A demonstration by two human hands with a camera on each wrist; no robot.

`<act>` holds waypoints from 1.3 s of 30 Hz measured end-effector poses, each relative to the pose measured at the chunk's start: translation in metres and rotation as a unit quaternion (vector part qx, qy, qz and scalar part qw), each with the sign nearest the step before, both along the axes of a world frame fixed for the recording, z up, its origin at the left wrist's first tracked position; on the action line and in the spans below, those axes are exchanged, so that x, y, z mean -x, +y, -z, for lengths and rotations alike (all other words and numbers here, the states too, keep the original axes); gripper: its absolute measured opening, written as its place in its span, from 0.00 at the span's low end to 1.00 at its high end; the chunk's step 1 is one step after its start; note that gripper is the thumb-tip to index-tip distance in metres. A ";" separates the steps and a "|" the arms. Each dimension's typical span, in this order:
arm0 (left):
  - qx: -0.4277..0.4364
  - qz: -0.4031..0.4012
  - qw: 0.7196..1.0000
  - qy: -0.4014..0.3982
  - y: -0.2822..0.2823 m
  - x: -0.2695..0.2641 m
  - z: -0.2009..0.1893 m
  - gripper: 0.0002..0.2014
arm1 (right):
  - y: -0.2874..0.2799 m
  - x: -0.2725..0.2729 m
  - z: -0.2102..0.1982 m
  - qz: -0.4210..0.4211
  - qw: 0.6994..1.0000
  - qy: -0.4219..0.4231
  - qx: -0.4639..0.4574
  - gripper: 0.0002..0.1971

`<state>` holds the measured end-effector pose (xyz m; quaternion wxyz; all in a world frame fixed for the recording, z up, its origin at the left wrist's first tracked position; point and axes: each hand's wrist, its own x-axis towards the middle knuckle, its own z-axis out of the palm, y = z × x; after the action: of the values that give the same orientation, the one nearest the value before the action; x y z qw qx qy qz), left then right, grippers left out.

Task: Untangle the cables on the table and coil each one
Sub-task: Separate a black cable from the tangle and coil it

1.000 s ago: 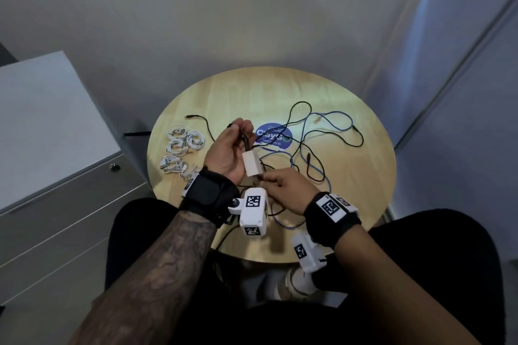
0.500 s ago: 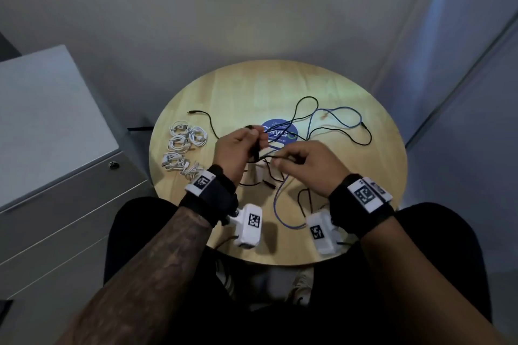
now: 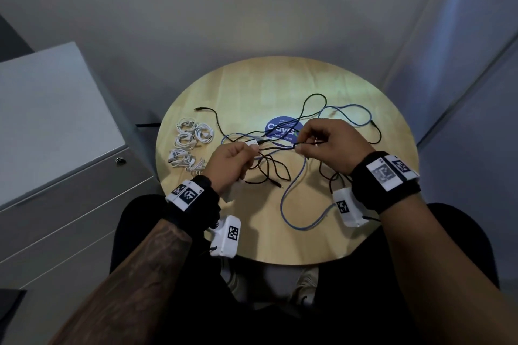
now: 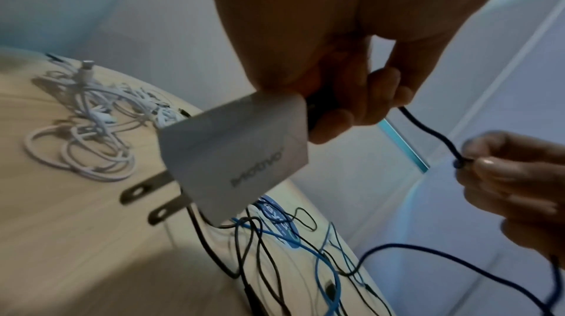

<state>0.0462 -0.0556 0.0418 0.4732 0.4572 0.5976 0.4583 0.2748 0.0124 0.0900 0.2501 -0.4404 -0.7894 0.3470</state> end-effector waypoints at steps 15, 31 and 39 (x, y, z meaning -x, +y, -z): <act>0.055 0.169 0.907 -0.382 0.008 -0.016 -0.041 0.09 | 0.005 0.030 0.056 0.118 0.992 0.022 0.033 0.20; -0.075 -0.188 0.852 -0.483 0.066 -0.001 -0.012 0.13 | -0.043 0.041 0.042 -0.063 0.979 0.036 0.191 0.15; -0.061 -0.055 0.982 -0.171 0.044 -0.012 -0.012 0.11 | -0.028 0.024 -0.004 0.003 1.000 0.026 -0.014 0.05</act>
<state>0.0580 -0.0115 0.0535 0.5135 0.3672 0.5028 0.5905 0.2504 -0.0156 0.0938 0.2772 -0.4303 -0.7861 0.3466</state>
